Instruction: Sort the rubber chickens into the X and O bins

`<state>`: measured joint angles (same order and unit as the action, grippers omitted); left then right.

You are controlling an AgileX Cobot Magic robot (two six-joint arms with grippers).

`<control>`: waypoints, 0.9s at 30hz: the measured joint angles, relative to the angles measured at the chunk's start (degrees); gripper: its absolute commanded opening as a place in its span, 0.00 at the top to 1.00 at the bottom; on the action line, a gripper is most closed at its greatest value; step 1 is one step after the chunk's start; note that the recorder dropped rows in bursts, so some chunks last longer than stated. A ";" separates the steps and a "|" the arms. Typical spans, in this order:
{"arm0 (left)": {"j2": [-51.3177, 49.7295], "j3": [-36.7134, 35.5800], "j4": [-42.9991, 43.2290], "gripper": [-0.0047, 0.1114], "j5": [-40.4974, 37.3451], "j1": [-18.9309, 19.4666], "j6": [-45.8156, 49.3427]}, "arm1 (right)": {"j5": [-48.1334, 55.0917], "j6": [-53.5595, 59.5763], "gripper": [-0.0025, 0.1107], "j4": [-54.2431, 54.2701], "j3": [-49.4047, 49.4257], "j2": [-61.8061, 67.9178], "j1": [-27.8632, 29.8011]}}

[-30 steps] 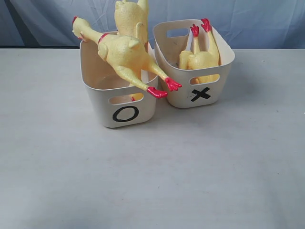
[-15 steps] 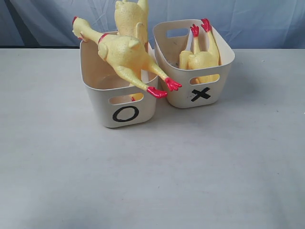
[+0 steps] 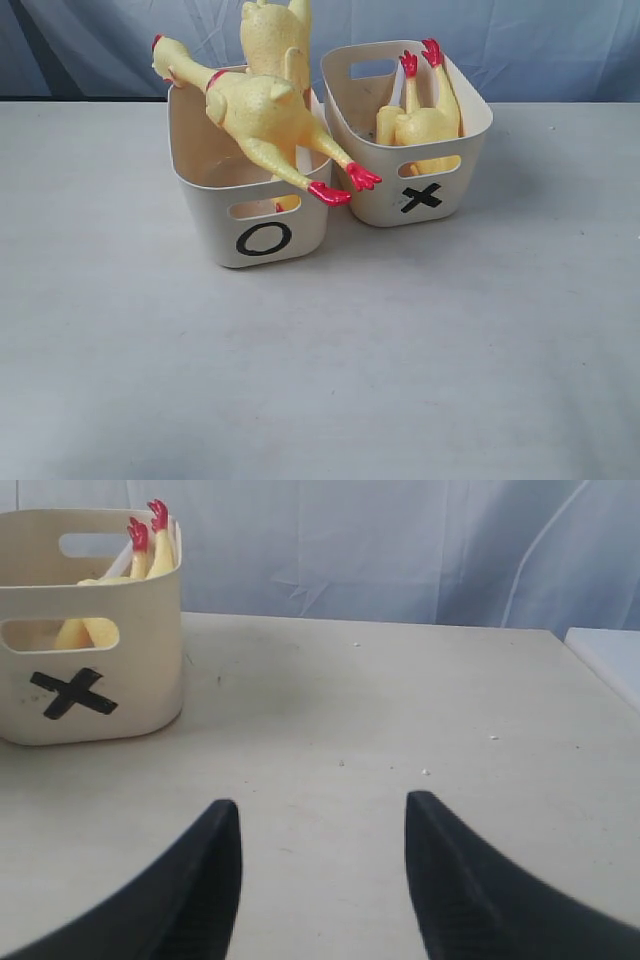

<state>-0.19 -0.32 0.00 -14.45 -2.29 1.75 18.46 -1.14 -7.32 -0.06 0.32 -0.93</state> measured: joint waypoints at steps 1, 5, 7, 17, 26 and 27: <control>0.00 0.00 0.00 0.96 0.00 0.00 0.00 | 0.12 0.00 0.55 0.00 0.00 0.00 0.00; 0.00 0.00 0.00 0.96 0.00 0.00 0.00 | 0.35 0.00 0.55 0.91 0.00 0.00 0.00; 0.00 0.00 0.00 0.96 0.00 0.00 0.00 | 0.59 0.00 0.55 1.18 0.00 0.00 0.00; 0.00 0.00 0.00 0.96 0.00 0.00 0.00 | 1.07 0.20 0.55 1.55 0.00 0.00 0.00; 0.00 0.00 0.00 0.96 0.00 0.00 0.00 | 1.07 0.20 0.55 1.55 0.00 0.00 0.00; 0.00 0.00 0.00 0.96 0.00 0.00 0.00 | 1.07 0.20 0.55 1.55 0.00 0.00 0.00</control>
<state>-0.19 -0.32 0.00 -14.45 -2.29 1.75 19.54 -0.93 -5.77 -0.06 0.32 -0.93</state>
